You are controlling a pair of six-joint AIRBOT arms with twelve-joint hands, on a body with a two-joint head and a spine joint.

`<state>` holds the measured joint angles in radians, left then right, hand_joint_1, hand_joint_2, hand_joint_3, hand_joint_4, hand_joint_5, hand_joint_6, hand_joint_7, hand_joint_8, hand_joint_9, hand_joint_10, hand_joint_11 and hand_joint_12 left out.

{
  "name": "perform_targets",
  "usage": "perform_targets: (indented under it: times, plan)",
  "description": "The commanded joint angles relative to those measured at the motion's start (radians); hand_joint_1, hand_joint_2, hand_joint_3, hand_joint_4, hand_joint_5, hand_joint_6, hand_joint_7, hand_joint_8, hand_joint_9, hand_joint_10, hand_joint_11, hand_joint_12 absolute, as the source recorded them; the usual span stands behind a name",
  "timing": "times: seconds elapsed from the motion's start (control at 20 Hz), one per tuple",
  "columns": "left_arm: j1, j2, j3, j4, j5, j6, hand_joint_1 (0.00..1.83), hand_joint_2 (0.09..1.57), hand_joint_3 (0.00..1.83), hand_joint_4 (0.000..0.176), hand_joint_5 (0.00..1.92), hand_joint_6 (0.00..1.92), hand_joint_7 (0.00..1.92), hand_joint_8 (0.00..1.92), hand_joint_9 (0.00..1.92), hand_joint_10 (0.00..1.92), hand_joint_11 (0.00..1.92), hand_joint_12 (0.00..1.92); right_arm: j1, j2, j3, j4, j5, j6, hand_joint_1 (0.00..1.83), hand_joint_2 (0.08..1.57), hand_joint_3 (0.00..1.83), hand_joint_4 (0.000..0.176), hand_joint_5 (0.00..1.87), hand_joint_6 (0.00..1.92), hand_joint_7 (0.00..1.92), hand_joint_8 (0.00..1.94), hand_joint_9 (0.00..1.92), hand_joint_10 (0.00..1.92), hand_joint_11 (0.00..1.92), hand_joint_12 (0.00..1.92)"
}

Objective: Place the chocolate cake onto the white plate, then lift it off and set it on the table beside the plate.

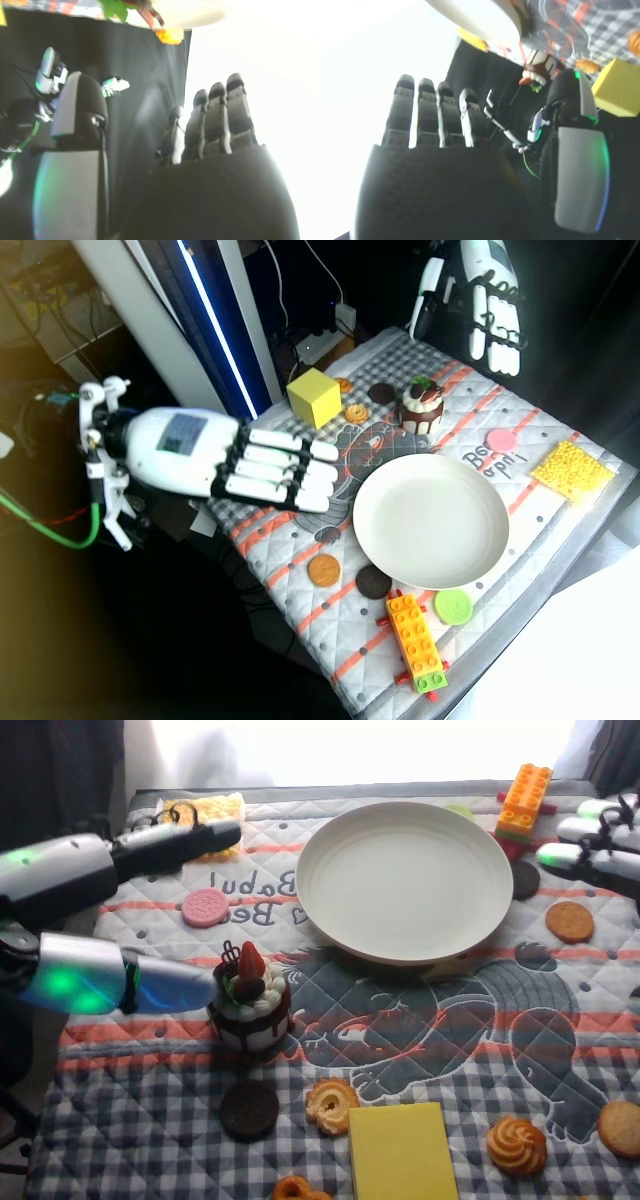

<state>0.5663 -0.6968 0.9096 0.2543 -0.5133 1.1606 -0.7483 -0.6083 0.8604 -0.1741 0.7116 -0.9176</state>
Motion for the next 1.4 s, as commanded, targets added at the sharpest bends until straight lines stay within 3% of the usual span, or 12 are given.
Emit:
perform_targets:
  times: [0.0,0.25,0.3,0.4,0.55,0.75,0.85,0.95,1.05,1.1,1.2,1.35]
  plan:
    - [-0.009,0.008,-0.005,0.0,-0.092,-0.003,0.5,1.12,0.01,0.11,0.0,0.0,0.01,0.0,0.0,0.0,0.0,0.55,0.002,0.013,-0.001,0.034,0.113,-0.001,0.51,1.2,0.02,0.0,0.0,0.0,0.0,0.0,0.0,0.0,0.0,0.5]
    - [-0.064,-0.017,0.003,0.092,0.02,-0.003,0.6,1.08,0.0,0.121,0.0,0.0,0.0,0.0,0.0,0.0,0.0,0.48,-0.006,0.015,-0.002,0.044,0.114,-0.001,0.5,1.23,0.0,0.0,0.0,0.0,0.0,0.0,0.0,0.0,0.0,0.15]
    - [-0.094,-0.039,0.012,0.131,0.071,-0.003,0.66,1.06,0.0,0.13,0.0,0.0,0.0,0.0,0.0,0.0,0.0,0.21,-0.008,0.015,-0.002,0.045,0.114,-0.001,0.54,1.23,0.0,0.0,0.0,0.0,0.0,0.0,0.0,0.0,0.0,0.06]
    - [-0.129,-0.071,0.023,0.171,0.125,-0.003,0.66,1.05,0.0,0.169,0.0,0.0,0.0,0.0,0.0,0.0,0.0,0.01,-0.009,0.015,-0.002,0.047,0.114,-0.001,0.55,1.21,0.0,0.0,0.0,0.0,0.0,0.0,0.0,0.0,0.0,0.19]
    - [-0.137,-0.111,0.043,0.198,0.179,-0.003,0.65,1.04,0.0,0.176,0.0,0.0,0.0,0.0,0.0,0.0,0.0,0.0,-0.009,0.011,-0.001,0.049,0.114,-0.001,0.55,1.22,0.0,0.0,0.0,0.0,0.0,0.0,0.0,0.0,0.0,0.29]
    - [-0.137,-0.157,0.069,0.224,0.245,-0.002,0.84,1.02,0.0,0.136,0.05,0.02,0.04,0.01,0.0,0.0,0.05,0.02,-0.011,0.01,-0.002,0.049,0.114,0.0,0.62,1.17,0.0,0.0,0.0,0.0,0.0,0.0,0.0,0.0,0.0,0.23]
    - [-0.132,-0.182,0.081,0.238,0.276,-0.001,0.99,1.04,0.01,0.063,0.28,0.04,0.26,0.04,0.24,0.06,0.0,1.14,-0.014,0.009,-0.001,0.049,0.114,0.003,0.69,1.16,0.0,0.0,0.0,0.0,0.0,0.0,0.0,0.0,0.0,0.49]
    - [-0.117,-0.193,0.086,0.238,0.282,-0.001,1.1,1.04,0.0,0.044,0.4,0.03,0.36,0.03,0.34,0.14,0.0,1.44,-0.014,0.008,-0.001,0.049,0.114,0.003,0.73,1.16,0.0,0.001,0.0,0.0,0.0,0.0,0.0,0.0,0.0,0.71]
    - [-0.108,-0.205,0.093,0.235,0.284,-0.001,1.18,1.06,0.0,0.009,0.53,0.03,0.5,0.02,0.27,0.62,0.03,1.6,-0.015,0.005,0.0,0.052,0.114,0.003,0.69,1.18,0.0,0.034,0.0,0.0,0.0,0.0,0.0,0.0,0.0,0.57]
    - [-0.105,-0.213,0.099,0.223,0.282,-0.001,1.15,1.11,0.01,0.018,0.41,0.59,0.48,0.43,0.27,1.07,0.12,1.71,-0.017,0.005,0.0,0.054,0.114,0.003,0.59,1.22,0.0,0.0,0.0,0.0,0.0,0.0,0.0,0.0,0.0,0.64]
    - [-0.099,-0.217,0.107,0.195,0.262,-0.002,1.25,1.26,0.02,0.0,0.24,1.47,0.55,1.49,0.3,1.69,0.3,1.9,-0.018,0.002,0.0,0.057,0.114,0.003,0.45,1.23,0.0,0.0,0.0,0.0,0.0,0.0,0.0,0.0,0.0,0.58]
    - [-0.095,-0.213,0.108,0.176,0.229,-0.004,1.01,1.42,0.01,0.012,0.44,1.72,0.47,1.88,0.29,1.92,0.41,1.92,-0.022,0.001,0.002,0.061,0.114,0.003,0.43,1.23,0.0,0.0,0.0,0.0,0.0,0.0,0.0,0.0,0.0,0.39]
